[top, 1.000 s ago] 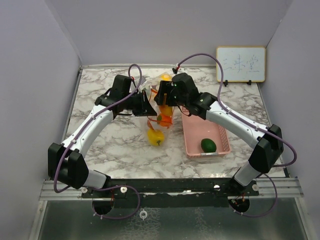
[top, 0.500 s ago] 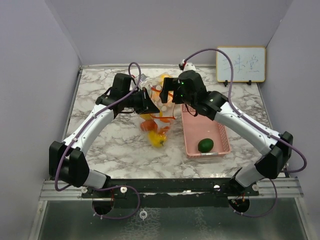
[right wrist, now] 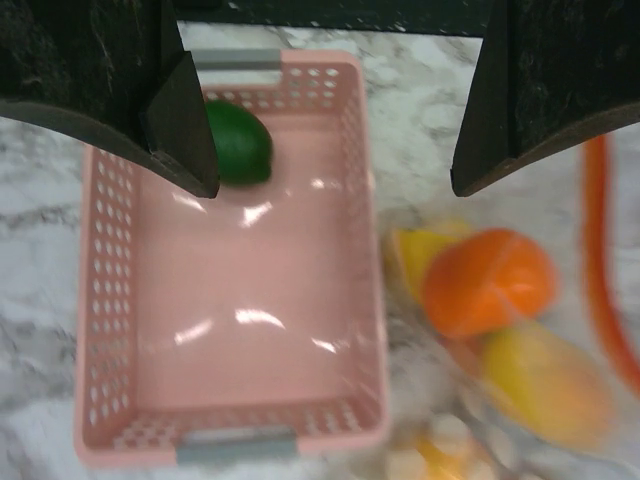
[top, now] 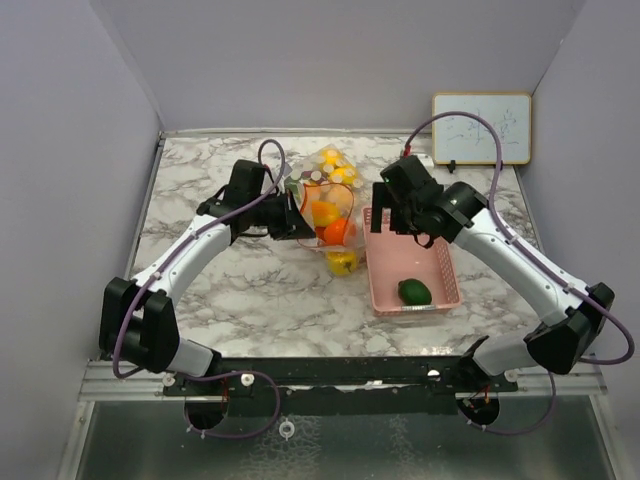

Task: Place the food in the zip-top bag and seal the zipper
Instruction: Pick up the fake fruit from the bin.

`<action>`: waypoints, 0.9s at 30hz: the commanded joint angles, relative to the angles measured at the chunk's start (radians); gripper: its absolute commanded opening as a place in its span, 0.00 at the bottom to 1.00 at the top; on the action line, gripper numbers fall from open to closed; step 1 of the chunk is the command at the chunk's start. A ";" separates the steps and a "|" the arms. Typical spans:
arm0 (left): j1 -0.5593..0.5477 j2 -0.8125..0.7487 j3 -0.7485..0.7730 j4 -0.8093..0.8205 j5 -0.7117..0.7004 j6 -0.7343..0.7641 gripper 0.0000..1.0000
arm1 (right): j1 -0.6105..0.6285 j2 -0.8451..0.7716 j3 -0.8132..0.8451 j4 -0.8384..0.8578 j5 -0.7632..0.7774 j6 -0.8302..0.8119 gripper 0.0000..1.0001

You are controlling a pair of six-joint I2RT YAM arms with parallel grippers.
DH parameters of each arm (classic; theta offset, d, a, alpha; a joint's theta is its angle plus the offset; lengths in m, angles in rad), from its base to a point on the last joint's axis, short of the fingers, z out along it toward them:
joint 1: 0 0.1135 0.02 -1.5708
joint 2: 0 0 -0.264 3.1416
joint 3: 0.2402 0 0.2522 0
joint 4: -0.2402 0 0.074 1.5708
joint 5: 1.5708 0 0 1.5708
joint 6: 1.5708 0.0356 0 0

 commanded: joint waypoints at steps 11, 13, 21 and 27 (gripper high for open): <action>0.003 0.041 0.224 -0.227 -0.065 0.183 0.00 | -0.075 0.062 -0.450 -0.064 -0.210 0.094 1.00; 0.003 0.046 0.238 -0.219 -0.045 0.180 0.00 | -0.081 0.091 -0.477 -0.020 -0.217 0.084 1.00; 0.003 0.035 0.201 -0.187 -0.014 0.161 0.00 | -0.093 0.227 -0.526 0.135 -0.194 0.063 0.99; 0.002 0.005 0.143 -0.193 -0.005 0.164 0.00 | -0.094 0.243 -0.519 0.127 -0.173 0.065 0.73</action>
